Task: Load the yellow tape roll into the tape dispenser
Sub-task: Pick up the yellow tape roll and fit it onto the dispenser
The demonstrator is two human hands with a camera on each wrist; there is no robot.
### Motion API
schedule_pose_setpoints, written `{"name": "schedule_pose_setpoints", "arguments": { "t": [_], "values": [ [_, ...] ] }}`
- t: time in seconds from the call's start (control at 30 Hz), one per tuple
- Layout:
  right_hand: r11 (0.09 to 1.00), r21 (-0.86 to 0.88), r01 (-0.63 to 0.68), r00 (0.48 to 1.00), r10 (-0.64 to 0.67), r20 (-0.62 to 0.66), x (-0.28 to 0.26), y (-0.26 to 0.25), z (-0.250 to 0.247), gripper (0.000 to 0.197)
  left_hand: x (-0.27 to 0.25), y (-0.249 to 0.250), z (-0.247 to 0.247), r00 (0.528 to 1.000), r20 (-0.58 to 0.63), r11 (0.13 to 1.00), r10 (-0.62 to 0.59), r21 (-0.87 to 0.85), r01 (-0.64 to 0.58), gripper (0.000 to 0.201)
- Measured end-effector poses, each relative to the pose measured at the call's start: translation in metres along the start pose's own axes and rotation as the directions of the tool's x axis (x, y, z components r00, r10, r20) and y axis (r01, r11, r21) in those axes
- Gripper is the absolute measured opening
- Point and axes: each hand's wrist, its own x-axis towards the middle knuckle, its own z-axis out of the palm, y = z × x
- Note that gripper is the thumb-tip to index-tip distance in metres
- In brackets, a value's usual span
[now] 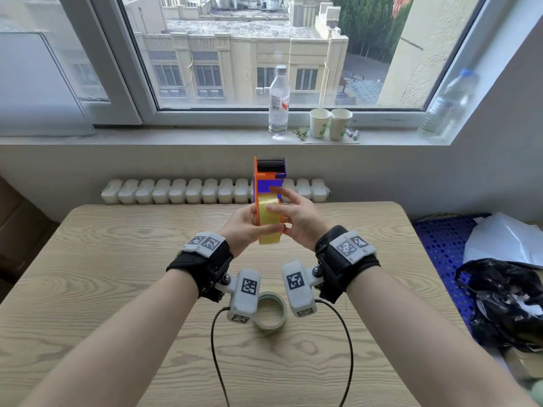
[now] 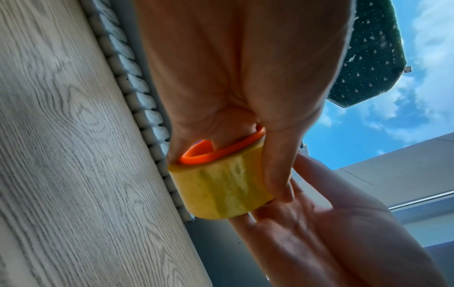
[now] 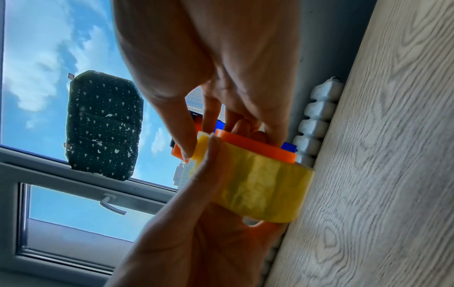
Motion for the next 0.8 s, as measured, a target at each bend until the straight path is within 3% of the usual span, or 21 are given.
{"name": "schedule_pose_setpoints", "arguments": {
  "t": [0.2, 0.5, 0.67, 0.8],
  "values": [
    [0.998, -0.060, -0.012, 1.000, 0.012, 0.013, -0.0013, -0.0021, 0.0040, 0.054, -0.0018, 0.0012, -0.0060, 0.998, 0.028, 0.997, -0.064, -0.049, 0.065, 0.034],
    [0.998, -0.060, 0.024, 0.998, -0.020, 0.066, -0.0034, -0.0014, 0.0007, 0.066, -0.0035, 0.0037, -0.0101, 0.997, 0.057, 0.995, -0.056, -0.074, 0.060, 0.043],
    [0.992, -0.121, 0.028, 0.999, -0.031, -0.028, -0.0027, -0.0008, 0.0044, 0.056, -0.0040, 0.0053, -0.0058, 0.998, 0.045, 0.999, -0.039, -0.031, 0.041, 0.029],
    [0.989, -0.141, 0.035, 0.994, -0.049, -0.100, -0.0021, 0.0000, 0.0093, 0.050, -0.0040, 0.0054, -0.0012, 1.000, 0.007, 0.999, -0.006, 0.046, 0.006, 0.035]
  ]
}}
